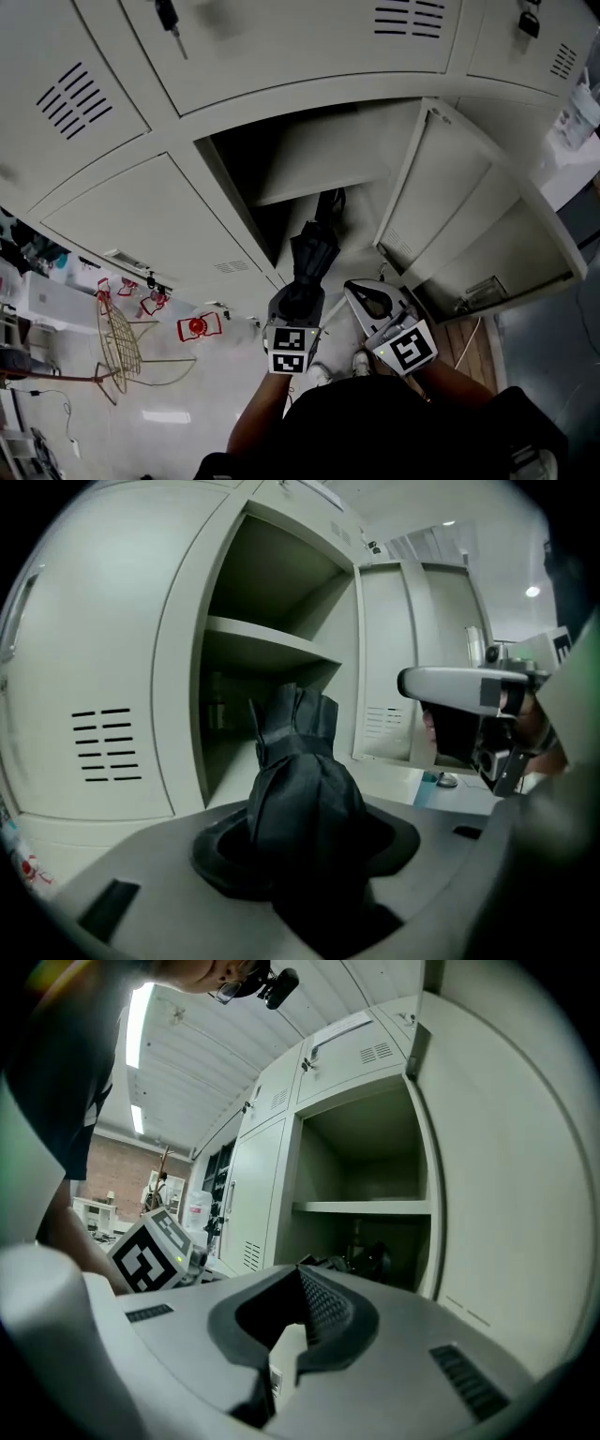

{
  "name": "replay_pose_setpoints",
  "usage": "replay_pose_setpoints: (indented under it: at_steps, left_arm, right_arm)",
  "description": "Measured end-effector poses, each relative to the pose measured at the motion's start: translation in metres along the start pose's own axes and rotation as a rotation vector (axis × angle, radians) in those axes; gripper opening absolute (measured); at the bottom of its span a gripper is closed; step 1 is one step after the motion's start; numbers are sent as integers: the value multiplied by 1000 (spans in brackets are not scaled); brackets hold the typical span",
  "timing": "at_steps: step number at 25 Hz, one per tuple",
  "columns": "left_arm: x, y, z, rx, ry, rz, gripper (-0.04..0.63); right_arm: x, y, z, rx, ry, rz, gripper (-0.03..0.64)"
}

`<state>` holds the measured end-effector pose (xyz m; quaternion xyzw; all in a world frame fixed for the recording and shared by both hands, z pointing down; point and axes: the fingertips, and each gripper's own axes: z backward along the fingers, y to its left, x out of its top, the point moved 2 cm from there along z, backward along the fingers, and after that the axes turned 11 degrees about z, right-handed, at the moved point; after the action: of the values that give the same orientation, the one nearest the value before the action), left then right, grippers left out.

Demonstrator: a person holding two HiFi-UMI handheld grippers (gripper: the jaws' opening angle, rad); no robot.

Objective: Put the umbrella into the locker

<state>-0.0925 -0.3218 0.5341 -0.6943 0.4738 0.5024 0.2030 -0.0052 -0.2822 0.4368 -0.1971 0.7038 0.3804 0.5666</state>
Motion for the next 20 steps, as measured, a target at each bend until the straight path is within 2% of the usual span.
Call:
replay_pose_setpoints:
  at_steps: [15, 20]
  left_arm:
    - [53, 8, -73, 82, 25, -72, 215]
    - [70, 16, -100, 135, 66, -103, 215]
  right_arm:
    - [-21, -25, -2, 14, 11, -36, 0]
    - [-23, -29, -5, 30, 7, -25, 0]
